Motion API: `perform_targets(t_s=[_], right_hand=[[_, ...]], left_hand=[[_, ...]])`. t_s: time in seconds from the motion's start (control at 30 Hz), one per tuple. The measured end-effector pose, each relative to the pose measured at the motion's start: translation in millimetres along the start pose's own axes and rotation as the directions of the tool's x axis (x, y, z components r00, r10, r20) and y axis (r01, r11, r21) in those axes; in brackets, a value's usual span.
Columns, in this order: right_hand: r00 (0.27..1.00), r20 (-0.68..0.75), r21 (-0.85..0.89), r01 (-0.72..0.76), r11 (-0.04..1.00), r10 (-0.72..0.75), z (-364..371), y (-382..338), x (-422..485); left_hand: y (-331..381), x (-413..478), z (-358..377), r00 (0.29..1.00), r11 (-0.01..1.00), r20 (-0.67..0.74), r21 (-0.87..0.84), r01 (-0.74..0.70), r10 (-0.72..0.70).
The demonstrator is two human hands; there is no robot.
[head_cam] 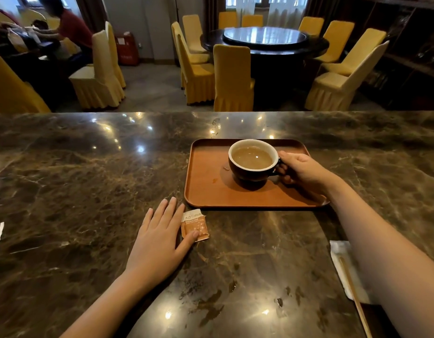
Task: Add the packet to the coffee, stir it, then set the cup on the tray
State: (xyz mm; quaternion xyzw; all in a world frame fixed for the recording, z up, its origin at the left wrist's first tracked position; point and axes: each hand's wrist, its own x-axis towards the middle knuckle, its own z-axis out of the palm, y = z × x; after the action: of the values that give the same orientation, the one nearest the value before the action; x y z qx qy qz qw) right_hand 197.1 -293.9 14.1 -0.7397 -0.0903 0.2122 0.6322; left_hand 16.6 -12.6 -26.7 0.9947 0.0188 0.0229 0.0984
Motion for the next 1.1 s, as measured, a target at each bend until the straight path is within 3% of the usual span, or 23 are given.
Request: perform_targets(t_s=[0.3,0.5,0.67,0.77,0.9,1.03,1.1], right_hand=[[0.995,-0.051,-0.360,0.063,0.931,-0.086,-3.6,-11.1,-10.0],[0.984,-0.072,-0.420,0.121,0.900,-0.165,0.1,-10.8,-12.5],[0.984,-0.114,-0.402,0.082,0.912,-0.139,6.1,-13.6,-14.9],[0.973,-0.188,-0.417,0.043,0.908,-0.133,12.7,-10.8,-13.6],[0.952,-0.292,-0.308,0.001,0.952,-0.095,20.2,-3.9,-15.3],[0.847,-0.509,-0.388,-0.066,0.919,-0.154,30.7,0.8,-32.7],[0.812,-0.546,-0.452,-0.077,0.889,-0.207,38.1,4.7,-50.6]], left_hand=[[1.1,-0.1,-0.3,1.000,1.000,-0.001,0.010,-0.003,0.003],[0.1,0.5,0.8,1.000,1.000,-0.006,-0.002,-0.006,0.006],[-0.3,0.0,1.1,1.000,1.000,-0.001,0.001,-0.005,0.005],[0.6,-0.2,2.5,1.000,1.000,-0.004,-0.002,-0.016,0.016],[-0.5,-0.1,3.5,1.000,1.000,-0.010,-0.006,-0.021,0.021],[-0.6,1.9,3.9,1.000,1.000,0.009,-0.029,-0.012,0.012],[-0.5,1.6,2.4,1.000,0.999,0.019,-0.047,-0.010,0.011]])
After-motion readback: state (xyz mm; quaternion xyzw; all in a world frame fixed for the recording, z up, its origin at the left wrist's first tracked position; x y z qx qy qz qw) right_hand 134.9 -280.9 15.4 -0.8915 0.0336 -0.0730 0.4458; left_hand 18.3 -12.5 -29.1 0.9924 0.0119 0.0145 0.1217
